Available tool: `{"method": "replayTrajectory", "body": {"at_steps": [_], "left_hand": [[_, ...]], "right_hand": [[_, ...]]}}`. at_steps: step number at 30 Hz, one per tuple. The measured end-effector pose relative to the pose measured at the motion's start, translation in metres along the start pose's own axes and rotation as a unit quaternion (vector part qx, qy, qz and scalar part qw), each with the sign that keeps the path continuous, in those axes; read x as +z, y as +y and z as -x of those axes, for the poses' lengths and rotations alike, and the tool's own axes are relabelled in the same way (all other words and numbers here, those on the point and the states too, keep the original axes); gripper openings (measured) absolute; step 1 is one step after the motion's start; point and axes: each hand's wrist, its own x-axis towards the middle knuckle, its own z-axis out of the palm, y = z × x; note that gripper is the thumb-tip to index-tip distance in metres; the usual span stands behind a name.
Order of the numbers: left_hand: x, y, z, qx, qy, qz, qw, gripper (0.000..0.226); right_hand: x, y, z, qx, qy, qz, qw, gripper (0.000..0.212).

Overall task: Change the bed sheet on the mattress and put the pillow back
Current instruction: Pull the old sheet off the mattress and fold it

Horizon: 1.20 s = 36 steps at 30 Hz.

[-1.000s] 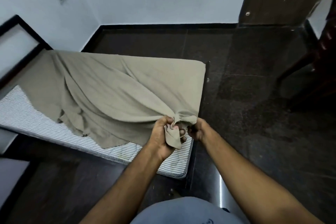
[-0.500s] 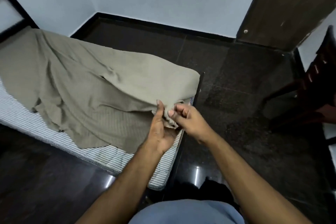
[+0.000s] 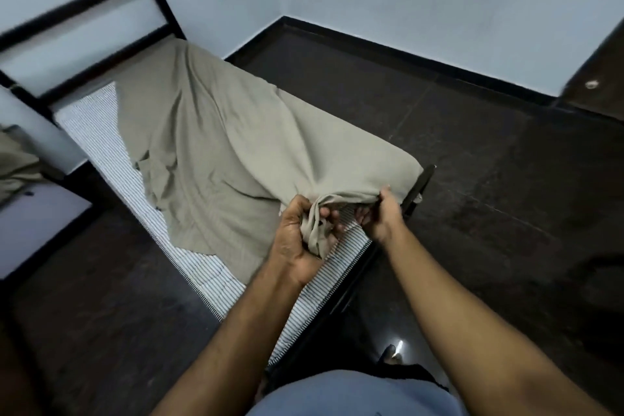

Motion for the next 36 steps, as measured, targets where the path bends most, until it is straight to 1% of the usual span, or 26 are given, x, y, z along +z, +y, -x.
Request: {"method": "replayTrajectory", "body": {"at_steps": [1,2,3,5,6,8,9,10,11,12,13,17,20,23,25,26,27,28,30,31,32,33,34,36], "left_hand": [[0.005,-0.004,-0.003,0.021,0.003,-0.003,1.000,0.016],[0.009,-0.008,-0.006,0.039,0.002,-0.002,0.999,0.021],[0.013,-0.011,-0.010,0.052,-0.001,0.005,0.999,0.028],[0.016,-0.017,-0.018,0.066,-0.019,0.008,0.998,0.052],[0.019,-0.023,-0.025,0.062,-0.035,-0.014,0.997,0.071],[0.033,-0.047,-0.037,0.032,-0.047,-0.144,0.988,0.115],[0.039,-0.063,-0.041,0.005,-0.049,-0.211,0.976,0.131],[0.048,-0.078,-0.047,-0.022,-0.053,-0.268,0.962,0.140],[0.058,-0.091,-0.052,-0.041,-0.058,-0.308,0.949,0.142],[0.068,-0.100,-0.057,-0.051,-0.062,-0.331,0.940,0.140],[0.079,-0.106,-0.065,-0.055,-0.063,-0.330,0.940,0.133],[0.116,-0.103,-0.112,-0.064,-0.039,-0.235,0.969,0.114],[0.140,-0.108,-0.146,-0.084,-0.035,-0.202,0.975,0.097],[0.157,-0.119,-0.186,-0.107,0.001,-0.113,0.988,0.059],[0.165,-0.111,-0.216,-0.105,0.007,-0.103,0.989,0.046],[0.168,-0.103,-0.233,-0.097,0.009,-0.095,0.991,0.038],[0.172,-0.092,-0.249,-0.089,0.009,-0.088,0.992,0.032],[0.177,-0.082,-0.263,-0.081,0.008,-0.084,0.993,0.030],[0.186,-0.066,-0.276,-0.074,-0.004,-0.087,0.993,0.029],[0.188,-0.062,-0.282,-0.073,-0.014,-0.104,0.992,0.028],[0.193,-0.060,-0.285,-0.073,-0.019,-0.121,0.990,0.027],[0.198,-0.059,-0.288,-0.075,-0.019,-0.131,0.988,0.028],[0.201,-0.060,-0.290,-0.073,-0.012,-0.141,0.987,0.029],[0.204,-0.059,-0.297,-0.072,-0.007,-0.141,0.987,0.032]], "right_hand": [[0.002,-0.017,-0.005,-0.021,0.034,0.002,0.999,0.041],[0.003,-0.031,-0.008,-0.053,0.063,0.019,0.996,0.034],[0.003,-0.044,-0.009,-0.088,0.084,0.060,0.991,0.032],[0.003,-0.062,-0.005,-0.162,0.077,0.149,0.973,0.035],[0.004,-0.071,0.000,-0.197,0.062,0.191,0.960,0.036],[0.004,-0.095,0.009,-0.240,0.034,0.244,0.939,0.038],[0.003,-0.106,0.017,-0.260,0.025,0.264,0.928,0.039],[0.000,-0.118,0.022,-0.281,0.018,0.281,0.917,0.039],[-0.005,-0.128,0.025,-0.298,0.014,0.306,0.904,0.040],[-0.009,-0.136,0.029,-0.312,0.006,0.329,0.891,0.039],[-0.012,-0.142,0.035,-0.316,0.003,0.358,0.879,0.037],[-0.015,-0.158,0.046,-0.315,-0.039,0.447,0.836,0.045],[-0.018,-0.168,0.039,-0.322,-0.054,0.466,0.823,0.046],[-0.015,-0.181,0.033,-0.323,-0.059,0.506,0.798,0.046],[-0.018,-0.195,0.027,-0.315,-0.105,0.518,0.788,0.044],[-0.021,-0.203,0.022,-0.306,-0.126,0.510,0.794,0.041],[-0.024,-0.211,0.016,-0.294,-0.125,0.488,0.812,0.037],[-0.028,-0.217,0.007,-0.279,-0.104,0.456,0.839,0.035],[-0.041,-0.222,-0.023,-0.249,-0.005,0.404,0.880,0.039],[-0.047,-0.224,-0.043,-0.220,0.046,0.402,0.888,0.037],[-0.054,-0.223,-0.067,-0.191,0.078,0.415,0.886,0.032],[-0.058,-0.221,-0.088,-0.166,0.087,0.447,0.875,0.024],[-0.061,-0.219,-0.107,-0.156,0.083,0.491,0.853,0.023],[-0.058,-0.216,-0.145,-0.169,0.050,0.585,0.791,0.044]]}}
